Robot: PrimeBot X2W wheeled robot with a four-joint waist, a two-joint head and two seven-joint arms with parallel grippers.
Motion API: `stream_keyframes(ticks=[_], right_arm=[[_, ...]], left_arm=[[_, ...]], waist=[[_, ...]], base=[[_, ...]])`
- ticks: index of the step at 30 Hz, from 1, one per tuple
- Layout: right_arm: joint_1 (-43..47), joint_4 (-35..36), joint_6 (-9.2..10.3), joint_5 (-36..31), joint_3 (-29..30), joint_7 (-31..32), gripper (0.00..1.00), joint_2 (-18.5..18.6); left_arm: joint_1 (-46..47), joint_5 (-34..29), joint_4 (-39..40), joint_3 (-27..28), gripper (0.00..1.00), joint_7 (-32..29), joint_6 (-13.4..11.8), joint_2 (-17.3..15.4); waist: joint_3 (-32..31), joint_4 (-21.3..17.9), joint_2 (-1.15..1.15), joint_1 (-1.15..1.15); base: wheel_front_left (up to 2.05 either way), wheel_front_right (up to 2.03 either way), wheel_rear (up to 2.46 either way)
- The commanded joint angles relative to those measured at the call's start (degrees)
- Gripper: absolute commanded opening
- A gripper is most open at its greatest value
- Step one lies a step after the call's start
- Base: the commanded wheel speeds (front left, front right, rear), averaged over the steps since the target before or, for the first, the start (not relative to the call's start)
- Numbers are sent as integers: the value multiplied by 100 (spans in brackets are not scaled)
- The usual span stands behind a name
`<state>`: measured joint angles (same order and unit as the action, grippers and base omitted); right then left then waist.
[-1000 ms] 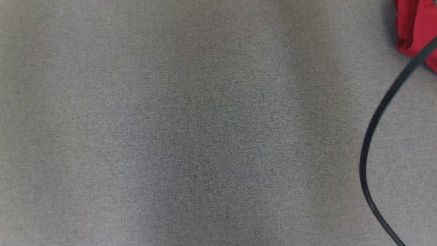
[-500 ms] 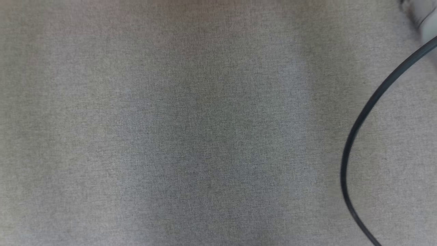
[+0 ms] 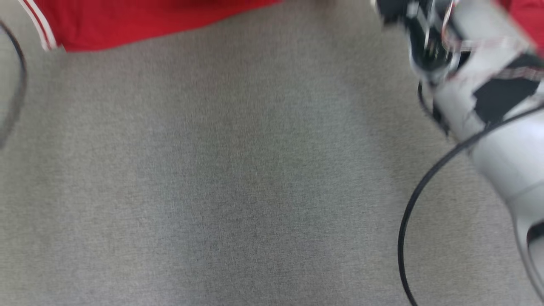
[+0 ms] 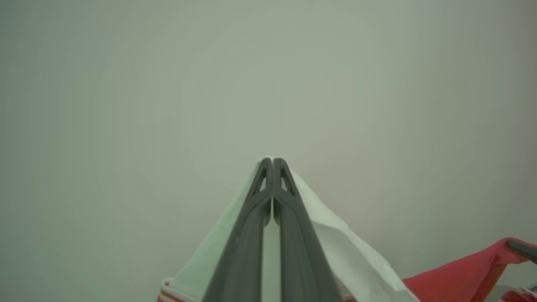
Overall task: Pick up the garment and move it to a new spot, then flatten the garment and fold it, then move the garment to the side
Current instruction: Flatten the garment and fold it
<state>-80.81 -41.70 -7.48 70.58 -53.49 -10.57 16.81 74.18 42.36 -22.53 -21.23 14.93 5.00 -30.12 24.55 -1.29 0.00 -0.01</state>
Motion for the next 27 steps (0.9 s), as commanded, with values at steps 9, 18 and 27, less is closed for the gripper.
stream_keyframes(ticks=[9,18,27], right_arm=[[1652,827,-3,536,-279,-328,0,446],[3260,1596,-3,661,-210,-455,0,1033],[4627,2265,-3,818,-107,-462,0,1364]], left_arm=[[-2876,69,2085,587,0,19,-819,-42],[-5038,9,3122,1278,0,19,-1091,350],[-6669,-125,3491,1971,0,20,-892,1301]], waist=[[-901,-57,0,1],[-1320,24,0,1],[-1600,58,0,1]], base=[[0,0,0],[0,0,0],[0,0,0]])
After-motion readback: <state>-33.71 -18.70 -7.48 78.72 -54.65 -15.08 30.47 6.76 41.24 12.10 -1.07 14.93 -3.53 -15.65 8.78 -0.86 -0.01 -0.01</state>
